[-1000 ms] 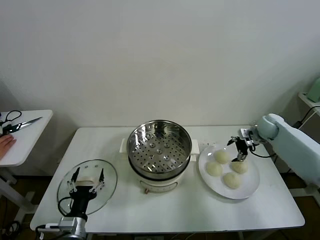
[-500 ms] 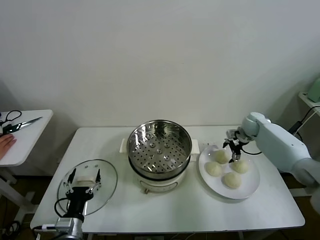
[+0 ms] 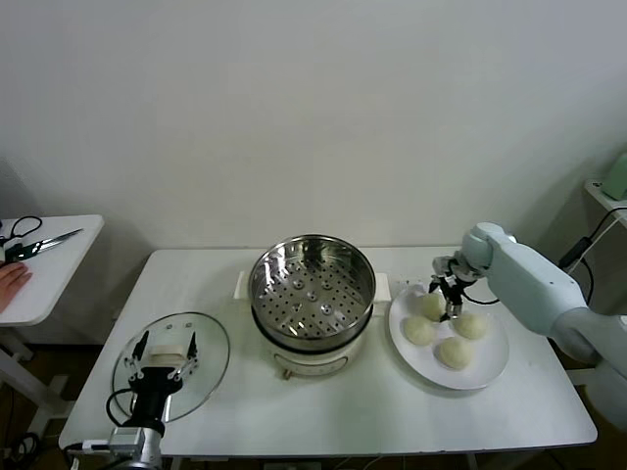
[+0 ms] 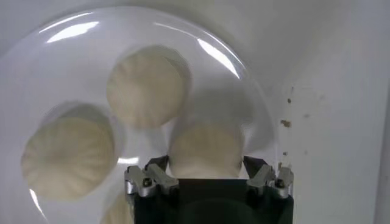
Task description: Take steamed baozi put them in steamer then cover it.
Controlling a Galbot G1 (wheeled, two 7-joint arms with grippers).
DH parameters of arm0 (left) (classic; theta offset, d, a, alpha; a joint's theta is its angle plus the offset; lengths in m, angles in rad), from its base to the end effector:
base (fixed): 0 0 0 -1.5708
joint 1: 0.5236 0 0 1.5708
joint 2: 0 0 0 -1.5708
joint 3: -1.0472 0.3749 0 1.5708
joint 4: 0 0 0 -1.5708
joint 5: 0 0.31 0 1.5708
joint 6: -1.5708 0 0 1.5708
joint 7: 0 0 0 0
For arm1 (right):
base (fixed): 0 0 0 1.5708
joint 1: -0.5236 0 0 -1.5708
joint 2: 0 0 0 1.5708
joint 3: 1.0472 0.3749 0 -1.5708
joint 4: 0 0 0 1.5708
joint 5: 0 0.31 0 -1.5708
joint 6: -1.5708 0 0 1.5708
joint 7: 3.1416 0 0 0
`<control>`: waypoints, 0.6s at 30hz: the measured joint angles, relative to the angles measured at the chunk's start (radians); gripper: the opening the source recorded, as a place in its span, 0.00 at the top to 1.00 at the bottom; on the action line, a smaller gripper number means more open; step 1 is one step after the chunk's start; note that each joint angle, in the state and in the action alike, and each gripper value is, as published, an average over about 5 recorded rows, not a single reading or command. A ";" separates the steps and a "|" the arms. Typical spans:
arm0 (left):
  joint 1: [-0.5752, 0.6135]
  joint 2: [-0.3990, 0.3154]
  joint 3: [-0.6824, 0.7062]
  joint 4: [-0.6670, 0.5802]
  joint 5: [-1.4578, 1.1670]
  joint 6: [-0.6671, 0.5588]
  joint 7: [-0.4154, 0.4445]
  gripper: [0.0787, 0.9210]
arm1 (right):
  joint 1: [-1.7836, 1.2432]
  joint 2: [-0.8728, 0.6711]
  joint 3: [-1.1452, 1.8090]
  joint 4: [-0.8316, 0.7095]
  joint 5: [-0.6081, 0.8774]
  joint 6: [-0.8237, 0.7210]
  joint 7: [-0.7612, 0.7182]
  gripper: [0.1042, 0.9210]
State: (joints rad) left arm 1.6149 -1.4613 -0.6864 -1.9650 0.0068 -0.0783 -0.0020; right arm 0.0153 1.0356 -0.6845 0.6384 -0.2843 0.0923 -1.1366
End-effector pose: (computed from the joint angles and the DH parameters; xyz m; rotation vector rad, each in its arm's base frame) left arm 0.1041 0.0741 -0.3620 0.1344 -3.0399 -0.2785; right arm 0.5776 -0.1696 -0.2468 1.3076 -1.3044 1.3790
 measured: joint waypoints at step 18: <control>0.015 0.002 -0.004 -0.004 0.000 0.001 0.001 0.12 | 0.204 -0.049 -0.182 0.134 0.119 0.074 -0.031 0.29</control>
State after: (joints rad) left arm 1.6300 -1.4593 -0.6900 -1.9694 0.0066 -0.0773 -0.0012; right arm 0.2192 0.9865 -0.8661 0.7725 -0.1648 0.1668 -1.1677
